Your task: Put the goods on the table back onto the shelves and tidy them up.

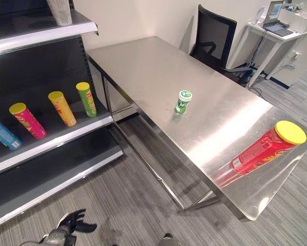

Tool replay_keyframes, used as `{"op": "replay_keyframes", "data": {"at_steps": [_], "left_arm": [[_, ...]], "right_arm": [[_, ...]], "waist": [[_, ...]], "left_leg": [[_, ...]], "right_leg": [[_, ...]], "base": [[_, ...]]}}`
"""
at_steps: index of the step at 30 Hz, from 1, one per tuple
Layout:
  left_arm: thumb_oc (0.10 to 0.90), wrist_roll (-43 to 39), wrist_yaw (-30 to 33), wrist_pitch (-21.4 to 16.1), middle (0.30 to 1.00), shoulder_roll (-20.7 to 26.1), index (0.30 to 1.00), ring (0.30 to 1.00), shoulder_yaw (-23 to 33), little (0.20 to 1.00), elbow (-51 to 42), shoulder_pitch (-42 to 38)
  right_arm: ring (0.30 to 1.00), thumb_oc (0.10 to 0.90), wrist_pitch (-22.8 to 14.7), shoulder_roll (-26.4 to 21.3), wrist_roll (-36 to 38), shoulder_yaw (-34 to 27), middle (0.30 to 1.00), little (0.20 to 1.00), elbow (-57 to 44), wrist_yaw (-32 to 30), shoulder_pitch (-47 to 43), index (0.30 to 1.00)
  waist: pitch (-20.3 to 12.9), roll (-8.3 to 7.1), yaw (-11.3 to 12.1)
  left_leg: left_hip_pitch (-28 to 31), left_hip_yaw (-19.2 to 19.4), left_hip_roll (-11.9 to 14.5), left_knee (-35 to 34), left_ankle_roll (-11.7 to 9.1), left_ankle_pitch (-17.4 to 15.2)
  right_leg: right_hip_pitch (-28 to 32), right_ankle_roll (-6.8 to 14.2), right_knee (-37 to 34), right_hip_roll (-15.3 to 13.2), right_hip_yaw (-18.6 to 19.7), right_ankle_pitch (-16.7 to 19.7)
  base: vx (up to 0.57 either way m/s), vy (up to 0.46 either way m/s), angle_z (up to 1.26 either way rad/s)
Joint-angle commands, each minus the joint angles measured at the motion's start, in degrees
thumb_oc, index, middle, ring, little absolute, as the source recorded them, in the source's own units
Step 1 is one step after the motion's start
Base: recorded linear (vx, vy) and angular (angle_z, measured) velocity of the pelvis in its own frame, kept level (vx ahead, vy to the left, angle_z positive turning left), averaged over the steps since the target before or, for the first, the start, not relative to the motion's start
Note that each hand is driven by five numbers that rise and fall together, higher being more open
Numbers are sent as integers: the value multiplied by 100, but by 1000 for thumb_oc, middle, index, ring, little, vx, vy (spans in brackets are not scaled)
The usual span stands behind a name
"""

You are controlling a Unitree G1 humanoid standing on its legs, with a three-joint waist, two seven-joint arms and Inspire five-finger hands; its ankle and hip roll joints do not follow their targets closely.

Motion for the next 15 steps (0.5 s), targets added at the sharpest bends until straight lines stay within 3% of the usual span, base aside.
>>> {"op": "replay_keyframes", "data": {"at_steps": [1,2,6,10,15], "left_arm": [[800,347,-115,-185,900,-4,900,900,-2,900,-104,-392],[800,406,-95,-191,900,-21,900,900,23,900,-25,-368],[800,450,-100,-204,900,-103,900,900,92,900,51,-274],[800,511,-86,-206,900,-68,900,900,75,900,-15,-295],[800,613,-215,-246,900,84,900,900,48,900,-368,-334]], "right_arm": [[900,800,-205,-209,-152,176,900,900,-141,-97,-228,900],[900,800,-238,-197,-125,248,900,900,-206,-113,-306,900],[900,800,-310,-266,-175,298,900,900,-527,-183,-297,900],[900,800,-311,-444,-183,170,900,900,-579,-222,-193,900],[900,800,-339,-1710,70,-1098,900,900,-388,-303,259,900]], "waist": [[-74,-140,-10],[-65,-191,-33],[-127,-258,-55],[-153,-319,-111],[-148,-394,-303]], "left_leg": [[-247,-110,69,-202,-200,6],[-206,-136,16,-202,-186,-25],[-187,46,47,-202,-231,-25],[-140,153,86,-202,-278,-49],[6,362,177,-202,-344,-128]], "right_leg": [[385,11,-331,358,386,-267],[376,4,-713,481,622,-192],[624,74,-1440,487,638,114],[728,85,-1571,483,611,128],[755,163,-1571,502,641,117]], "base": [[23,-7,-3],[16,-38,-8],[31,-62,-26],[37,-44,-11],[21,-31,-11]]}}
